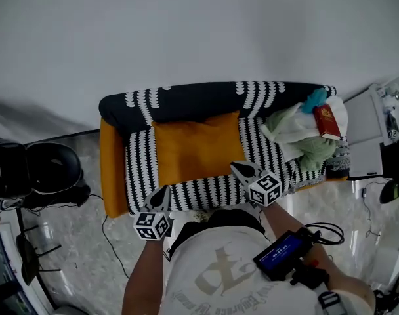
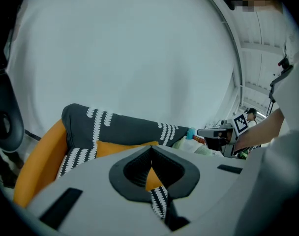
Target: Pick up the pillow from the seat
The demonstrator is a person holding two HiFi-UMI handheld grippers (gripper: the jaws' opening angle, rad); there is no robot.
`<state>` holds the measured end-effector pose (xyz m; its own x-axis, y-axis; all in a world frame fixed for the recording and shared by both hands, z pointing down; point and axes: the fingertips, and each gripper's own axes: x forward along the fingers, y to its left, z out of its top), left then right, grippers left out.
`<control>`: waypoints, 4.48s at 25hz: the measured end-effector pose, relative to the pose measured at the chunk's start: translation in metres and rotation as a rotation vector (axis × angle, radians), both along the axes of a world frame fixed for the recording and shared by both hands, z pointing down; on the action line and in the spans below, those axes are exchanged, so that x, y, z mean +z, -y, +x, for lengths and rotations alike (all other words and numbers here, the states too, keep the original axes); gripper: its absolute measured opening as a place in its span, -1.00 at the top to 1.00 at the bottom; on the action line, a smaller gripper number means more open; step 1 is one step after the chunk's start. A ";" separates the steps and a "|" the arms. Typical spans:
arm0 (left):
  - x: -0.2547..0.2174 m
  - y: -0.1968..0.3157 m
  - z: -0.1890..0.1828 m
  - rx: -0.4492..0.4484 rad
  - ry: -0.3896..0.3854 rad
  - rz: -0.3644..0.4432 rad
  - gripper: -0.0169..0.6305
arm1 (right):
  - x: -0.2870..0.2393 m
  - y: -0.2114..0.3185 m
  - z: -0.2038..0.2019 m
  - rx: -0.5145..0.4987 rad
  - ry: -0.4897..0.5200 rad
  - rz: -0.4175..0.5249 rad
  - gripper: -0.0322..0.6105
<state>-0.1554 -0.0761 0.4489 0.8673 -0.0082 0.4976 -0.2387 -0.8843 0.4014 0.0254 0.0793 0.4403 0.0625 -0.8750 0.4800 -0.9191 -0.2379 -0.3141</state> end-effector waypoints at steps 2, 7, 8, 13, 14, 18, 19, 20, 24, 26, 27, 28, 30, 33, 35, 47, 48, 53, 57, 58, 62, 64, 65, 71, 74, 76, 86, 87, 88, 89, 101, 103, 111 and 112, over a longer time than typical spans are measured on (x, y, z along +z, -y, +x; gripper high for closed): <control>0.010 0.002 0.006 0.008 0.026 -0.013 0.91 | 0.011 0.000 0.008 0.013 0.014 -0.014 0.86; 0.036 0.008 0.020 0.015 0.088 -0.048 0.91 | 0.040 0.001 0.025 0.025 0.044 -0.055 0.86; 0.042 0.009 0.022 0.013 0.102 -0.056 0.91 | 0.048 0.001 0.029 0.025 0.053 -0.067 0.86; 0.085 0.015 0.036 -0.010 0.171 -0.092 0.91 | 0.087 -0.002 0.053 0.045 0.068 -0.130 0.86; 0.094 0.018 0.037 -0.016 0.185 -0.098 0.91 | 0.094 -0.002 0.059 0.055 0.068 -0.140 0.86; 0.115 0.024 0.042 -0.039 0.208 -0.138 0.91 | 0.114 0.003 0.076 0.088 0.084 -0.161 0.86; 0.120 0.025 0.045 -0.039 0.214 -0.143 0.91 | 0.118 0.004 0.081 0.093 0.089 -0.163 0.86; 0.124 0.026 0.047 -0.038 0.220 -0.147 0.91 | 0.122 0.006 0.085 0.095 0.094 -0.165 0.86; 0.147 0.027 0.058 -0.044 0.252 -0.158 0.91 | 0.144 0.007 0.099 0.088 0.117 -0.177 0.86; 0.159 0.026 0.066 -0.048 0.263 -0.166 0.91 | 0.158 0.005 0.106 0.085 0.126 -0.190 0.86; 0.165 0.026 0.069 -0.048 0.266 -0.171 0.91 | 0.165 0.004 0.108 0.086 0.131 -0.199 0.86; 0.171 0.027 0.072 -0.047 0.269 -0.174 0.91 | 0.171 0.003 0.110 0.087 0.134 -0.206 0.86; 0.179 0.033 0.076 -0.044 0.276 -0.173 0.91 | 0.182 0.006 0.114 0.086 0.139 -0.216 0.86; 0.182 0.043 0.082 -0.039 0.277 -0.174 0.91 | 0.189 0.014 0.117 0.082 0.133 -0.223 0.86; 0.183 0.043 0.084 -0.037 0.275 -0.180 0.91 | 0.188 0.016 0.117 0.077 0.130 -0.224 0.86; 0.226 0.055 0.100 -0.037 0.359 -0.110 0.91 | 0.230 0.005 0.132 0.099 0.151 -0.261 0.85; 0.229 0.055 0.099 -0.038 0.366 -0.114 0.91 | 0.232 0.003 0.131 0.108 0.155 -0.266 0.85; 0.249 0.073 0.096 -0.078 0.409 -0.126 0.91 | 0.251 0.001 0.135 0.154 0.160 -0.304 0.85; 0.267 0.089 0.092 -0.117 0.438 -0.144 0.91 | 0.268 -0.001 0.140 0.178 0.176 -0.355 0.85; 0.272 0.094 0.091 -0.125 0.443 -0.147 0.89 | 0.271 -0.001 0.142 0.190 0.180 -0.362 0.84; 0.290 0.113 0.091 -0.143 0.462 -0.167 0.55 | 0.275 0.007 0.157 0.246 0.170 -0.365 0.46; 0.295 0.117 0.093 -0.164 0.462 -0.204 0.46 | 0.278 0.006 0.167 0.275 0.164 -0.368 0.27; 0.297 0.119 0.094 -0.179 0.459 -0.224 0.41 | 0.280 0.006 0.171 0.289 0.172 -0.369 0.19; 0.317 0.112 0.107 -0.161 0.506 -0.264 -0.07 | 0.300 -0.003 0.189 0.351 0.304 -0.357 -0.11; 0.327 0.114 0.108 -0.156 0.509 -0.273 -0.21 | 0.309 0.000 0.184 0.335 0.292 -0.376 -0.15; 0.333 0.113 0.110 -0.145 0.507 -0.278 -0.22 | 0.313 -0.001 0.183 0.343 0.269 -0.391 -0.16; 0.346 0.112 0.112 -0.141 0.577 -0.270 -0.22 | 0.344 -0.008 0.180 0.354 0.415 -0.470 -0.33; 0.348 0.111 0.112 -0.142 0.579 -0.280 -0.22 | 0.346 -0.006 0.178 0.349 0.432 -0.466 -0.31; 0.349 0.110 0.111 -0.137 0.580 -0.289 -0.18 | 0.347 -0.004 0.175 0.340 0.443 -0.459 -0.27; 0.349 0.110 0.111 -0.126 0.582 -0.294 -0.09 | 0.347 -0.003 0.173 0.329 0.452 -0.451 -0.21; 0.321 0.092 0.113 -0.120 0.533 -0.280 0.84 | 0.332 -0.009 0.159 0.224 0.454 -0.441 0.39; 0.312 0.091 0.108 -0.123 0.526 -0.265 0.88 | 0.325 -0.009 0.153 0.217 0.448 -0.432 0.42; 0.285 0.073 0.080 -0.150 0.526 -0.255 0.90 | 0.292 -0.015 0.138 0.178 0.440 -0.412 0.46; 0.281 0.070 0.075 -0.159 0.525 -0.259 0.90 | 0.289 -0.015 0.135 0.174 0.439 -0.410 0.46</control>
<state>-0.0806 -0.1465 0.7297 0.5035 0.0609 0.8619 -0.5847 -0.7104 0.3918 0.1609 0.0945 0.7291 -0.0921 -0.6089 0.7879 -0.6621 -0.5535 -0.5051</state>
